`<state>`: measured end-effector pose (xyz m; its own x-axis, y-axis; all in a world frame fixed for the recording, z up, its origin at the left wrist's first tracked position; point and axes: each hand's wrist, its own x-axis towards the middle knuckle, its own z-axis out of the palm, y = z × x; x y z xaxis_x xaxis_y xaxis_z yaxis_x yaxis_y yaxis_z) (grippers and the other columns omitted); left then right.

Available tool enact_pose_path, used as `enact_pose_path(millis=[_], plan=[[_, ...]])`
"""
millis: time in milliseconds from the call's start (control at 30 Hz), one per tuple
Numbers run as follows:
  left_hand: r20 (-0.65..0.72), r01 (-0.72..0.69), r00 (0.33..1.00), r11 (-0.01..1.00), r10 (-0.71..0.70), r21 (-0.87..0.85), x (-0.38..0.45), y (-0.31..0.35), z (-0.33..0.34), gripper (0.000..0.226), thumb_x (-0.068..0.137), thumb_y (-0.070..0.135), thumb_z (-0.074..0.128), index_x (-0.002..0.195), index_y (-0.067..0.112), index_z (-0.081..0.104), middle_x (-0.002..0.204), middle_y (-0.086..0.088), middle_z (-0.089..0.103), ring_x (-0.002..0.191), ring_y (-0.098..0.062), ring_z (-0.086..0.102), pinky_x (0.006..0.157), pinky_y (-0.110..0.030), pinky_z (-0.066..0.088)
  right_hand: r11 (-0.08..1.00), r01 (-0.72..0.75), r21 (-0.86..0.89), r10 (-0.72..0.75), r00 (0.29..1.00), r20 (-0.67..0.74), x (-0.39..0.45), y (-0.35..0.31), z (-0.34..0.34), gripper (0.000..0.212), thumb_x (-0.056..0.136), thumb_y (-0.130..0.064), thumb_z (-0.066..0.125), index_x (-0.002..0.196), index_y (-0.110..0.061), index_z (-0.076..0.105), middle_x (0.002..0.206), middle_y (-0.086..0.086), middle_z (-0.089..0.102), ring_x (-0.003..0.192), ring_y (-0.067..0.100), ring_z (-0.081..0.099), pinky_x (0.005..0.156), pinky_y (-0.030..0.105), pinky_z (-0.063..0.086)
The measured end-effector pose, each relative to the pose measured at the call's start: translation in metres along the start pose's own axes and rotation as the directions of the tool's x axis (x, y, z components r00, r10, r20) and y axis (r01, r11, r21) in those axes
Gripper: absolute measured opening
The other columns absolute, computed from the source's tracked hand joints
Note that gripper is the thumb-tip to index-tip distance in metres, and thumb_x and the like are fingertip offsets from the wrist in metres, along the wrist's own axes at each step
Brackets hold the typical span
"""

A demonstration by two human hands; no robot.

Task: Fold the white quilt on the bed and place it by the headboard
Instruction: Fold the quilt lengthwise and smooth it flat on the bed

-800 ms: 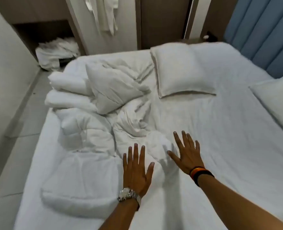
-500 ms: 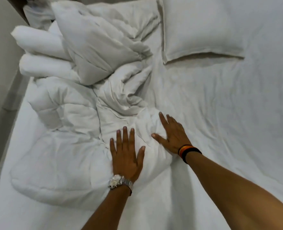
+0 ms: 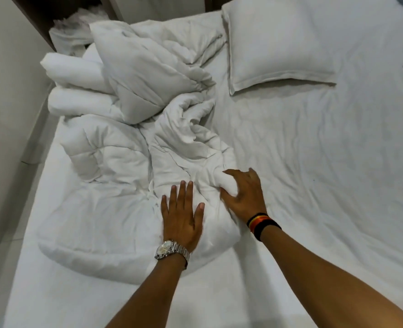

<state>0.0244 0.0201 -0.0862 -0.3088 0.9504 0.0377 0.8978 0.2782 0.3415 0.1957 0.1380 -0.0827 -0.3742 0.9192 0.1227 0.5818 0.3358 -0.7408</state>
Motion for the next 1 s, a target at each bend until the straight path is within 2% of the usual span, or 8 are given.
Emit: enact_pose_path(millis=[133, 200, 367, 500, 667, 800, 867, 1000], plan=[[0.011, -0.066, 0.998, 0.994, 0.068, -0.086, -0.030, 0.013, -0.026, 0.069, 0.105, 0.054, 0.018, 0.167, 0.025, 0.019, 0.174, 0.003, 0.018, 0.162, -0.020, 0.008, 0.129, -0.052, 0.006, 0.996, 0.031, 0.089, -0.023, 0.996, -0.092, -0.039, -0.042, -0.039, 0.036, 0.083, -0.034, 0.079, 0.116, -0.028, 0.064, 0.107, -0.008, 0.071, 0.110, 0.018, 0.066, 0.127, 0.039, 0.028], [-0.010, -0.096, 0.995, 0.988, 0.096, -0.121, -0.050, 0.018, -0.044, 0.067, 0.105, 0.053, 0.017, 0.167, 0.026, 0.019, 0.174, 0.005, 0.019, 0.161, -0.019, 0.009, 0.129, -0.050, 0.005, 0.984, -0.011, 0.178, 0.031, 0.993, -0.110, -0.067, -0.071, -0.061, 0.037, 0.082, -0.038, 0.078, 0.112, -0.038, 0.058, 0.104, -0.022, 0.069, 0.102, 0.004, 0.067, 0.103, 0.024, 0.050], [-0.046, -0.173, 0.985, 0.945, 0.167, -0.278, -0.099, 0.056, -0.094, 0.065, 0.106, 0.054, 0.020, 0.165, 0.029, 0.025, 0.171, 0.005, 0.028, 0.159, -0.021, 0.019, 0.128, -0.048, 0.010, 0.938, -0.077, 0.337, 0.195, 0.922, -0.334, -0.151, -0.114, -0.119, 0.037, 0.083, -0.030, 0.081, 0.113, -0.031, 0.061, 0.102, -0.040, 0.065, 0.094, -0.016, 0.062, 0.076, 0.002, 0.043], [0.030, -0.260, 0.955, 0.885, 0.294, -0.386, -0.135, 0.110, -0.097, 0.069, 0.104, 0.065, 0.018, 0.164, 0.031, 0.028, 0.168, 0.003, 0.035, 0.155, -0.027, 0.031, 0.124, -0.050, 0.023, 0.911, -0.214, 0.352, 0.348, 0.858, -0.377, -0.220, -0.105, -0.158, 0.033, 0.077, -0.042, 0.083, 0.106, -0.036, 0.067, 0.100, -0.026, 0.073, 0.094, -0.006, 0.068, 0.078, 0.011, 0.050], [0.404, -0.295, 0.842, 0.932, 0.358, -0.211, -0.190, 0.130, -0.025, 0.071, 0.102, 0.069, 0.013, 0.166, 0.038, 0.013, 0.175, 0.006, 0.011, 0.161, -0.030, 0.008, 0.128, -0.052, 0.004, 0.728, -0.660, 0.185, 0.684, 0.682, -0.258, -0.288, -0.029, -0.159, 0.050, 0.071, -0.066, 0.084, 0.104, -0.031, 0.073, 0.097, -0.008, 0.076, 0.094, 0.021, 0.071, 0.077, 0.030, 0.050], [0.551, -0.280, 0.768, 0.945, 0.327, -0.170, -0.209, 0.100, 0.012, 0.071, 0.103, 0.068, 0.017, 0.165, 0.033, 0.021, 0.174, 0.002, 0.020, 0.159, -0.032, 0.015, 0.127, -0.053, 0.004, 0.522, -0.836, -0.171, 0.829, 0.544, -0.128, -0.299, 0.022, -0.113, 0.071, 0.085, -0.059, 0.076, 0.141, -0.018, 0.061, 0.138, 0.020, 0.058, 0.126, 0.042, 0.057, 0.104, 0.048, 0.048], [0.473, -0.289, 0.816, 0.943, 0.332, -0.163, -0.212, 0.069, 0.008, 0.071, 0.103, 0.064, 0.020, 0.163, 0.028, 0.031, 0.171, 0.000, 0.027, 0.157, -0.031, 0.022, 0.127, -0.052, 0.009, 0.520, -0.772, -0.366, 0.791, 0.597, -0.136, -0.291, 0.016, -0.086, 0.079, 0.094, -0.054, 0.067, 0.159, -0.018, 0.040, 0.162, 0.019, 0.035, 0.146, 0.041, 0.037, 0.120, 0.055, 0.031], [0.048, -0.141, 0.988, 0.986, 0.145, -0.093, -0.186, -0.025, -0.024, 0.064, 0.104, 0.050, 0.034, 0.157, 0.017, 0.045, 0.168, -0.010, 0.035, 0.156, -0.034, 0.028, 0.126, -0.054, 0.017, 0.802, -0.353, -0.482, 0.402, 0.916, -0.002, -0.251, -0.033, -0.024, 0.076, 0.101, -0.051, 0.057, 0.165, -0.022, 0.029, 0.174, 0.013, 0.016, 0.160, 0.031, 0.015, 0.125, 0.057, 0.005]])
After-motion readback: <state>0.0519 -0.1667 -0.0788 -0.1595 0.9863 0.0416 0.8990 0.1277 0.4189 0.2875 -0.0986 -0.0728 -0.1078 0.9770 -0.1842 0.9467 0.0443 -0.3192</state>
